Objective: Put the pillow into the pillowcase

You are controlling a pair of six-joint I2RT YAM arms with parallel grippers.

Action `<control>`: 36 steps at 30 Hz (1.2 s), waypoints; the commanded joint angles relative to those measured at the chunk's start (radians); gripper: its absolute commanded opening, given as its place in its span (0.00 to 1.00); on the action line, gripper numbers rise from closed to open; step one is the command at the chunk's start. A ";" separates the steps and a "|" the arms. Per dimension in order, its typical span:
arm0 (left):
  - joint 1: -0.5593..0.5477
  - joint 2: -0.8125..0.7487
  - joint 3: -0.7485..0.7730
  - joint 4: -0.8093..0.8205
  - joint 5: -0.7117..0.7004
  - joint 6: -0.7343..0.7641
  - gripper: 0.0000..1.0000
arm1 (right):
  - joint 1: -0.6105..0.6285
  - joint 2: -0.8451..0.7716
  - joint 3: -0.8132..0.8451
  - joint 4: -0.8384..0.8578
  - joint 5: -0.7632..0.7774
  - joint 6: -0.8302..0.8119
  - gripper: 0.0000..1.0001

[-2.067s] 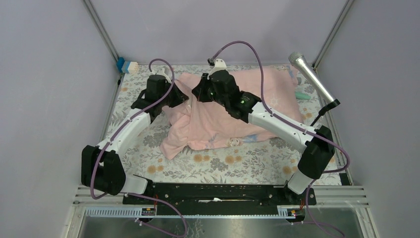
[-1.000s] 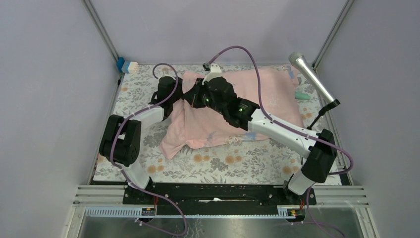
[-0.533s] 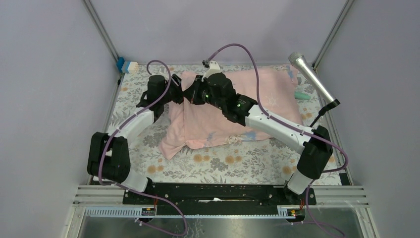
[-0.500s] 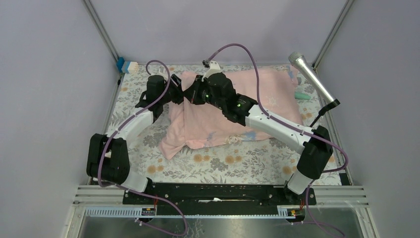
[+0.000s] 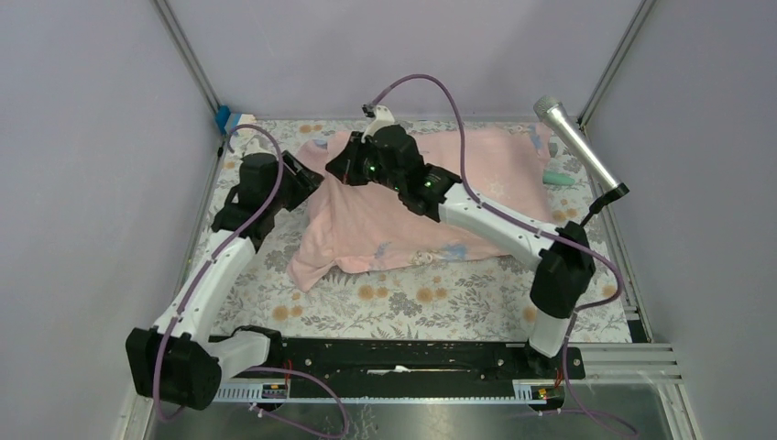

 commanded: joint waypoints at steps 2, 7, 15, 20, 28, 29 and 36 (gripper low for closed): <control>0.070 -0.095 0.038 -0.137 -0.186 0.074 0.53 | 0.016 0.175 0.150 0.018 -0.094 0.044 0.00; 0.102 -0.065 0.099 -0.158 -0.164 0.127 0.58 | 0.017 0.239 0.206 -0.096 -0.124 0.015 0.52; 0.119 0.129 0.310 -0.107 -0.012 0.201 0.71 | 0.017 0.008 0.086 -0.129 -0.065 -0.061 0.98; 0.093 0.318 0.464 -0.111 0.032 0.235 0.72 | 0.016 -0.112 -0.007 -0.195 0.108 -0.118 1.00; 0.023 0.497 0.518 -0.034 0.037 0.253 0.70 | -0.061 -0.230 -0.209 -0.242 0.293 -0.199 1.00; 0.022 0.521 0.526 -0.028 0.029 0.246 0.64 | -0.084 -0.240 -0.238 -0.242 0.297 -0.203 1.00; 0.109 0.712 0.692 -0.015 -0.114 0.236 0.00 | -0.157 -0.225 -0.384 -0.262 0.343 -0.236 1.00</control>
